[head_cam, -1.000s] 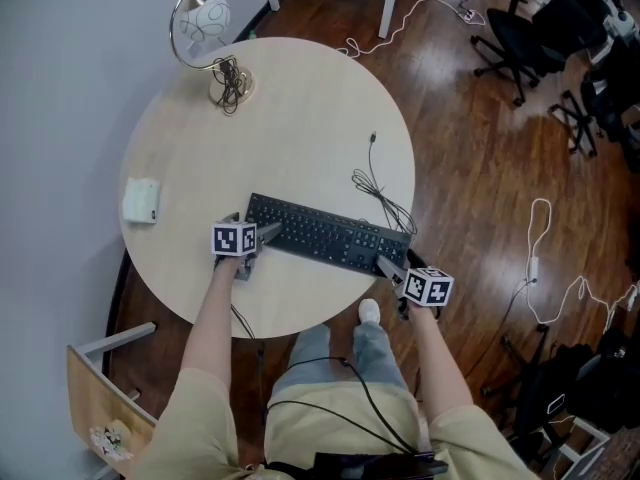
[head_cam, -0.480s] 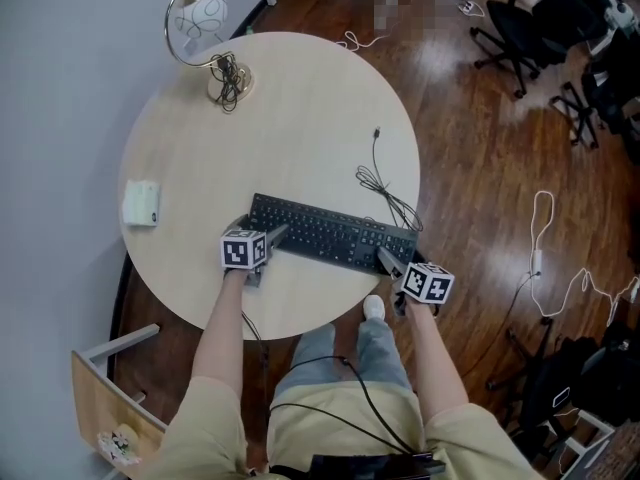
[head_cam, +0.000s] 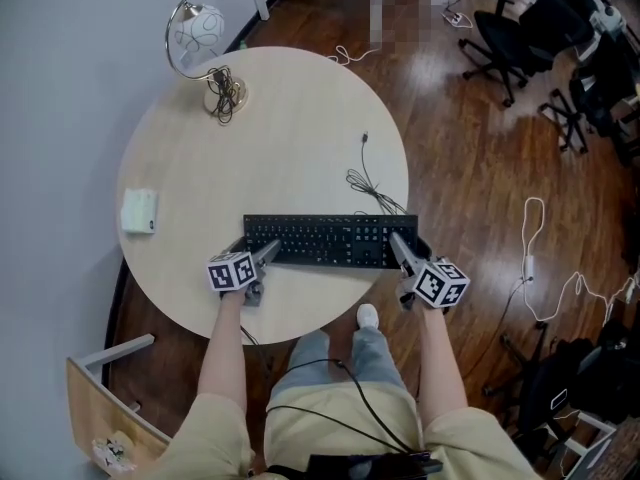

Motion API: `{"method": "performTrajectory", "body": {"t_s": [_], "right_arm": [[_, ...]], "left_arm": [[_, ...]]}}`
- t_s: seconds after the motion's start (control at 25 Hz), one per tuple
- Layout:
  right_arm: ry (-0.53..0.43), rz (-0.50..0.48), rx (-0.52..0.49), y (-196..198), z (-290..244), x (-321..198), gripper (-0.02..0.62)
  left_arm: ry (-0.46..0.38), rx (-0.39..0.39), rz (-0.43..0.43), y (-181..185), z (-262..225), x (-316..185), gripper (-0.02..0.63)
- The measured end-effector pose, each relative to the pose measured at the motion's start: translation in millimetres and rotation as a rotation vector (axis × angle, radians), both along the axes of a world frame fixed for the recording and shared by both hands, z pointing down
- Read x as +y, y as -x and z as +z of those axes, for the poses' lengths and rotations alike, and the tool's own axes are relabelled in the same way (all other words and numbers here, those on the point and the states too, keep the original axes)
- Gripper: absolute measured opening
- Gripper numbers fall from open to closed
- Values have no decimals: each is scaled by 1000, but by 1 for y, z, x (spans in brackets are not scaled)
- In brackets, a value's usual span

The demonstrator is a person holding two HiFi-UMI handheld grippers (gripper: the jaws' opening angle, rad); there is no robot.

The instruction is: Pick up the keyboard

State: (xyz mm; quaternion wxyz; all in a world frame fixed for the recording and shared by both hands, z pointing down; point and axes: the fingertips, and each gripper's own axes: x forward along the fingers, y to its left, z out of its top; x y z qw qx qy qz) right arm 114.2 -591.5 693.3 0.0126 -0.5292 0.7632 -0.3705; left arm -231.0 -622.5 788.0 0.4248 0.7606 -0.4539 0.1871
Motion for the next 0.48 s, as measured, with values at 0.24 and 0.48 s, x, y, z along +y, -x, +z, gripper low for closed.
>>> {"method": "performTrajectory", "body": {"t_s": [0.24,0.48], "right_arm": [[-166,-63,-12,19,-93,-21,152],[-407,-183,-186,61,-219,-25,95]], "left_arm": [[-88,130,-92,10,-36,-2,486],[-361,127,-36,2,-135,-30,426]]}}
